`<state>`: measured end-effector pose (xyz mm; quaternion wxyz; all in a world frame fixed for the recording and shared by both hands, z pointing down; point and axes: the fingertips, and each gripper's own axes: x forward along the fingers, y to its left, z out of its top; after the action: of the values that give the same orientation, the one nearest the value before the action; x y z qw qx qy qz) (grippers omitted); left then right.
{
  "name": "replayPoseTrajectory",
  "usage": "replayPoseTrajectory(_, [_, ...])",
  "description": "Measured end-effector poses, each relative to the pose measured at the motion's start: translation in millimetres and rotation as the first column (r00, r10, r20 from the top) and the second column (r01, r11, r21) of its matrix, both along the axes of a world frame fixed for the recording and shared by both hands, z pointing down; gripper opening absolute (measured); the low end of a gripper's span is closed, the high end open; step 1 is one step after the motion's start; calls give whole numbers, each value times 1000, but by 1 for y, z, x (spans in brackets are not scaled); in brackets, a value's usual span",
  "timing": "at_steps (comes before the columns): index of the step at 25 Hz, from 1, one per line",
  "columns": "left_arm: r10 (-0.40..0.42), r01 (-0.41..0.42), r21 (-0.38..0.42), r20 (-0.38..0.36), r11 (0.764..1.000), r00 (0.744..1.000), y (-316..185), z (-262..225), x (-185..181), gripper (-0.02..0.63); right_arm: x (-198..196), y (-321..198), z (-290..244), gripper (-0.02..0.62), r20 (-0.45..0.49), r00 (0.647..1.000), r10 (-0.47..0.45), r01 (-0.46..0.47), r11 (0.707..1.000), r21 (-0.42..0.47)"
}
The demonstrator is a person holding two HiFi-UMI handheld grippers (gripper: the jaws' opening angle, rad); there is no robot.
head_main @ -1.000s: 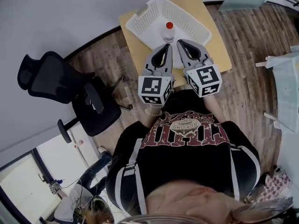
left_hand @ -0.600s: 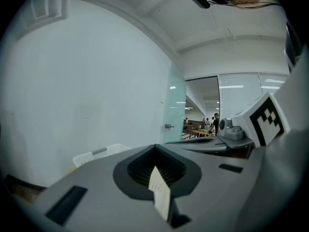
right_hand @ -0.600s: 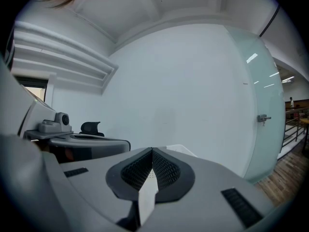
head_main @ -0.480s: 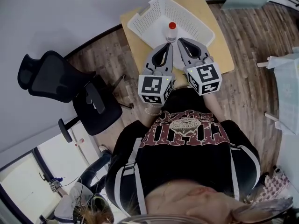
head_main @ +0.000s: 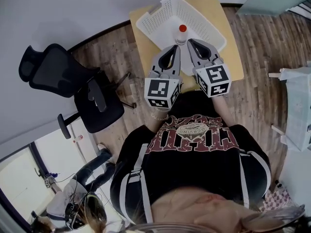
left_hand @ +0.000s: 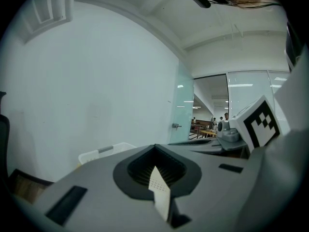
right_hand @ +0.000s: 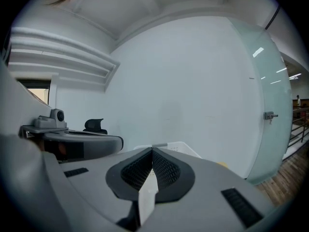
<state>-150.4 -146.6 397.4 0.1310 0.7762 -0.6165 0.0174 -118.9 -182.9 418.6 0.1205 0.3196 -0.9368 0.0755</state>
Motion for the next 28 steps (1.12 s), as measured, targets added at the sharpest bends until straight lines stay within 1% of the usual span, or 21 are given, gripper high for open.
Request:
replayPoseTrajectory(6, [-52,52,-10,-8,999,999,-8,0,-2,46,0,-12,4,17,-20,999,-31,30,999,-17])
replayPoseTrajectory(13, [-91,91,-24,-15,996,996,-17,1,-6,46,-1,-27,10,17,-40,998,-54,53,998,-36])
replayPoseTrajectory(28, [-152,151,-39,-19,988,988,-15,7,-13,46,-10,-45,43,18,-107,991,-80,70,993,-92])
